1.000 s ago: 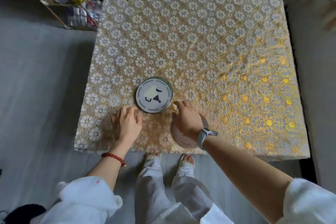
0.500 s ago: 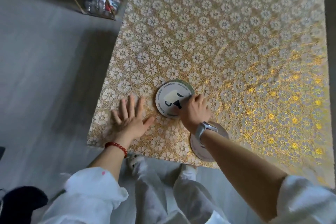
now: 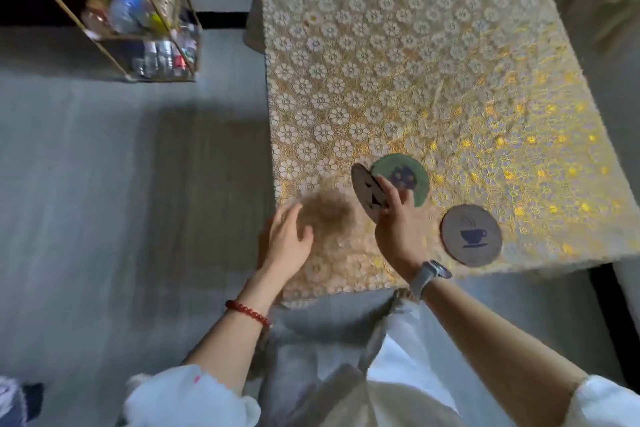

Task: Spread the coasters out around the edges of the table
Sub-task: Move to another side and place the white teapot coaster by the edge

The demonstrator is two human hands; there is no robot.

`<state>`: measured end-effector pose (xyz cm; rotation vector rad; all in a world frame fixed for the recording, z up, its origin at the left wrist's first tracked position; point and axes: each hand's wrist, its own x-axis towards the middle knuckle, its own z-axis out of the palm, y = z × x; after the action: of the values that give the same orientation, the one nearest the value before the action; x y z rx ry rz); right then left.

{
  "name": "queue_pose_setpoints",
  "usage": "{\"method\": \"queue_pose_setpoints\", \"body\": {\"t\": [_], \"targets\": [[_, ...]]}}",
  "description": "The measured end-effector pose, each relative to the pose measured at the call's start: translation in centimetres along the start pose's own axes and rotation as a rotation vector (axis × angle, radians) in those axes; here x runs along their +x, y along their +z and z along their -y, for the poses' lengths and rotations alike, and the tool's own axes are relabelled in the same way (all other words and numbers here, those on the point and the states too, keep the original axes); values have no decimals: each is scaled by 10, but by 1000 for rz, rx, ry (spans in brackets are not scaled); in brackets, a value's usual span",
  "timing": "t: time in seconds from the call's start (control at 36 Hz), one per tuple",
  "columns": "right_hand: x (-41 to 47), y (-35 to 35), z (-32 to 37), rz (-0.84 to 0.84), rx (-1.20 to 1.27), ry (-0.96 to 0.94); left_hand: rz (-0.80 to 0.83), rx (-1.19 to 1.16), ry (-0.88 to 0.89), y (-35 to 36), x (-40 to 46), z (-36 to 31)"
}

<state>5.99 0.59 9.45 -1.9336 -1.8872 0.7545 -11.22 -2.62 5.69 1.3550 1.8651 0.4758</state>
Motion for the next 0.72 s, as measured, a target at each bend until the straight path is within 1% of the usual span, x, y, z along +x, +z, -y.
{"method": "queue_pose_setpoints", "body": {"t": [0.06,0.14,0.19,0.25,0.33,0.39,0.44,0.53,0.58,0.64,0.72], "targets": [[-14,17,26,-44,55,-30,-2,21,60,-36,-10,14],[-25,40,63,-44,111,-52,-45,21,76,-87,-18,38],[-27,49,89,-32,188,-59,-34,0,81,-117,-16,51],[-23,55,112,-7,274,-62,45,-82,78,-141,-8,58],[-14,58,142,77,435,-68,173,-290,12,-169,8,54],[-5,62,158,107,537,-81,216,-441,-33,-184,21,50],[7,68,171,126,618,-66,238,-479,-28,-196,34,50],[30,79,190,119,726,-21,230,-382,40,-211,58,56],[47,85,199,148,771,36,218,-356,58,-221,79,58],[65,93,204,162,806,133,226,-378,19,-230,103,56],[95,105,204,90,830,269,232,-455,-21,-239,143,46]]}}
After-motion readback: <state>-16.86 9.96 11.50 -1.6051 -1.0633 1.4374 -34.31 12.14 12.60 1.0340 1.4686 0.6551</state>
